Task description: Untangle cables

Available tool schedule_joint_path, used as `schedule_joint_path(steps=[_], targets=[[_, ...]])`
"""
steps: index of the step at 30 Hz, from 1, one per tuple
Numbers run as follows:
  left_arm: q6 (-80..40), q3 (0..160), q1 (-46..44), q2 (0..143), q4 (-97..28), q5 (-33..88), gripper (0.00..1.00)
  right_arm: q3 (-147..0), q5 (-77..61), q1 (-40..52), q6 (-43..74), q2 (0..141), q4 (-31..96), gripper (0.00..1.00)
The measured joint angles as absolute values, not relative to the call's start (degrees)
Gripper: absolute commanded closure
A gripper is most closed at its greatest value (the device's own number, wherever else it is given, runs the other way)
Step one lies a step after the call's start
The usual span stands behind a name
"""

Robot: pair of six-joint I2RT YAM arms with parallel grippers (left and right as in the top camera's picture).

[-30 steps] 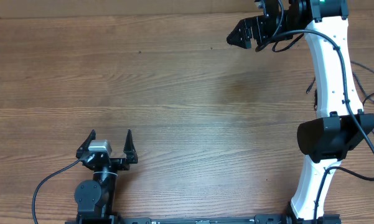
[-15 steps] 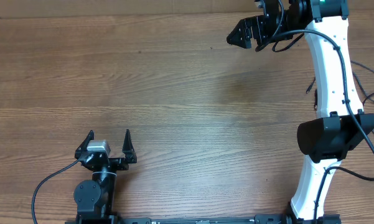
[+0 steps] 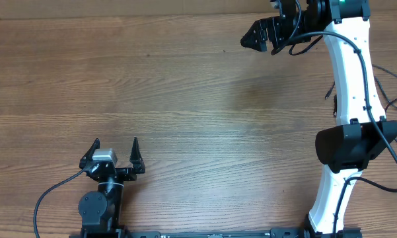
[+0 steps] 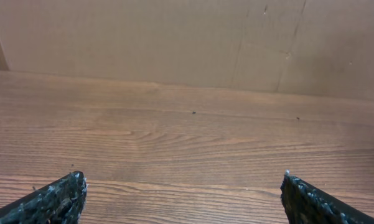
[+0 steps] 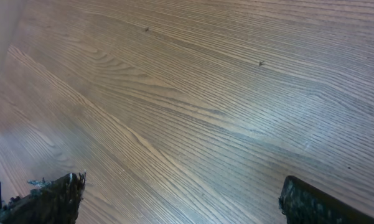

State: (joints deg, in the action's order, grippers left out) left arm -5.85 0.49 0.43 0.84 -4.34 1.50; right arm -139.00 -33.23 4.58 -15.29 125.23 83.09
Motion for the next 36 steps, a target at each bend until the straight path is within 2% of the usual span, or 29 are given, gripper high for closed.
schedule_joint_path(steps=[28,36], targets=[[-5.85,0.49,0.43,0.84,-4.34,1.50,0.01,-139.00,-33.17,4.58,-15.29,125.23,83.24,0.00],[-5.85,0.49,0.43,0.84,-4.34,1.50,0.00,-138.69,-29.52,4.58,-15.27,123.72,84.38,0.00]])
